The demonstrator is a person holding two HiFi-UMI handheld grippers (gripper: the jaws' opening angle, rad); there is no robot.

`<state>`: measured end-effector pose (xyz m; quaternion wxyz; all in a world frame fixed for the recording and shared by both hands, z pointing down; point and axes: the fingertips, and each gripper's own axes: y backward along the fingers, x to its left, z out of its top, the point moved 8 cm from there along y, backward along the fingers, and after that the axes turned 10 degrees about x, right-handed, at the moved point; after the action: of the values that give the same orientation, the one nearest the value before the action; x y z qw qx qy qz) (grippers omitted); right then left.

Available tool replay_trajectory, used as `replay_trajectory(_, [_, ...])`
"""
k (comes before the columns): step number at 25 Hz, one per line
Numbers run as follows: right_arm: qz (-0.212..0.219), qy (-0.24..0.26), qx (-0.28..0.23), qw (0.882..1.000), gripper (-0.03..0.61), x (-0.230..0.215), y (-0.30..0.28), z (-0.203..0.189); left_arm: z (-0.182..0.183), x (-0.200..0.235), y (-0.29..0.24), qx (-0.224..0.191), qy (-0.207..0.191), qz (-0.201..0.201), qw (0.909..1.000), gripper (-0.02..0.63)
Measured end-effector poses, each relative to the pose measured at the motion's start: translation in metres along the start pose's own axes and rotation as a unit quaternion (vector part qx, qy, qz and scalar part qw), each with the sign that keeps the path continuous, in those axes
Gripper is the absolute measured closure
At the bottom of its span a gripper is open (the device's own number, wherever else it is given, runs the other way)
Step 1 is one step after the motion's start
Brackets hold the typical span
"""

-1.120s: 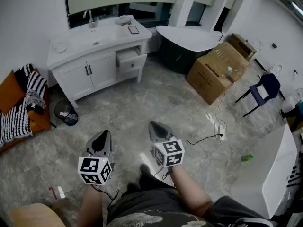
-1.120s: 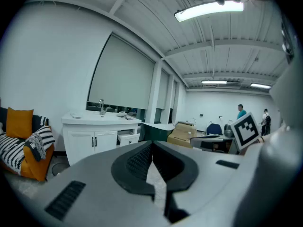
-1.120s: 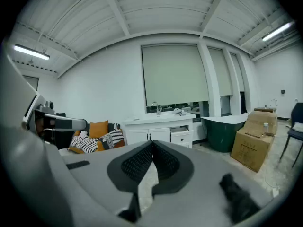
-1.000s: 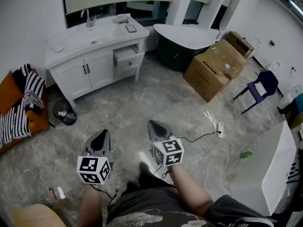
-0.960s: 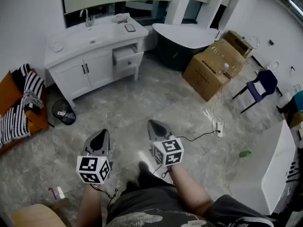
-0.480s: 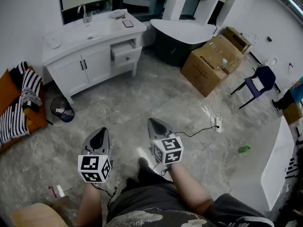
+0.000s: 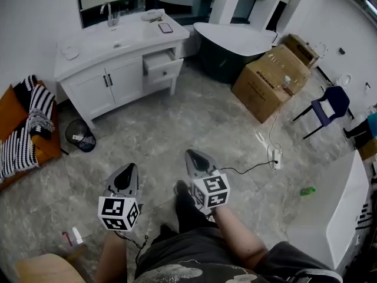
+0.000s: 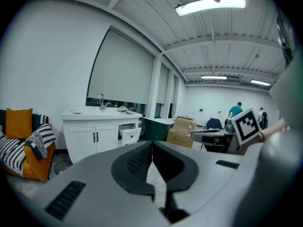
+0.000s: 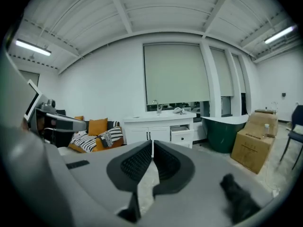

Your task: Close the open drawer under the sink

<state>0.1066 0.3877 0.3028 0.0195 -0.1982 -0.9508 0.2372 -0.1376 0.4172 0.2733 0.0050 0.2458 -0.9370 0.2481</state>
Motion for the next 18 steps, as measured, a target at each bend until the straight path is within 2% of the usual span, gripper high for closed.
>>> replay_trajectory(6, [0.018,-0.030,0.001,0.999,0.551,-0.033,-0.074,0.028,0.022,0.028,-0.041,0.014,0.003,0.032,0.9994,0.598])
replay_trajectory(14, [0.053,-0.026,0.016,0.998,0.551,-0.099,-0.163,0.072,0.070,0.052,-0.133,0.027,0.027,0.068,0.9970,0.598])
replay_trajectory(18, [0.051,-0.033,0.030,0.998,0.551,-0.147,-0.197,0.076,0.087,0.050,-0.182,0.024,0.036,0.057,0.9974,0.598])
